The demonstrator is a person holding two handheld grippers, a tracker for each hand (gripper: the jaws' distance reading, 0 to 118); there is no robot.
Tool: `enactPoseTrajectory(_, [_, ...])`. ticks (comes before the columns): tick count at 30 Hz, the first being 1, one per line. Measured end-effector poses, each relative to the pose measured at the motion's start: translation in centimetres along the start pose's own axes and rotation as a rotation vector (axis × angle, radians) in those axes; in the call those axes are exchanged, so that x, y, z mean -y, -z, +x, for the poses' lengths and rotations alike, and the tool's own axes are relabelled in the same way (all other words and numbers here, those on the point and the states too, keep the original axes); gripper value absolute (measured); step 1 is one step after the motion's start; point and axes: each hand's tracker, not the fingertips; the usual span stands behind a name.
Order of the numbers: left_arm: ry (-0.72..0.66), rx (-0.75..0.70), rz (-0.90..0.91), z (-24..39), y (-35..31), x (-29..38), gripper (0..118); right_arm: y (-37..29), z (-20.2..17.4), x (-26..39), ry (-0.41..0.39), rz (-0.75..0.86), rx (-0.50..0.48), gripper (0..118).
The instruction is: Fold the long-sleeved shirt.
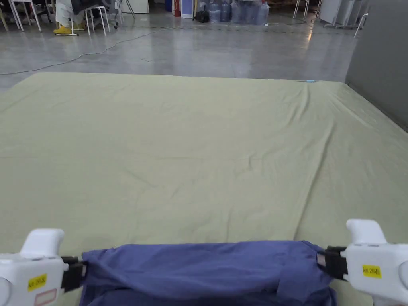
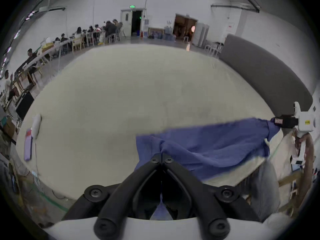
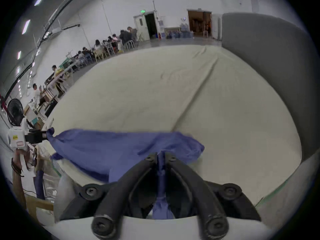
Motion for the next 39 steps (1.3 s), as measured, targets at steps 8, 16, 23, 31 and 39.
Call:
enactPoseTrajectory(8, [0.018, -0.037, -0.167, -0.3, 5.1, 4.3, 0, 5.2, 0.4, 3.8, -0.039, -0.167, 0.089, 3])
enactPoseTrajectory(16, [-0.009, -0.07, -0.069, 0.2, 0.9, 3.0, 62, 1.7, -0.9, 3.2, -0.048, -0.067, 0.169, 55])
enactPoseTrajectory(23, [-0.038, -0.013, 0.208, 3.1, -7.3, 0.8, 111, -6.7, -4.6, -0.2, -0.076, 0.248, 0.151, 94])
enactPoseTrajectory(31, [0.036, -0.015, 0.291, 5.1, -7.4, -0.3, 0, -5.5, -7.8, -1.5, -0.117, 0.287, 0.113, 0])
enactPoseTrajectory(39, [-0.294, 0.388, 0.043, -1.8, -3.3, 0.7, 99, -4.1, -8.1, -1.3, -0.111, 0.246, 0.056, 0])
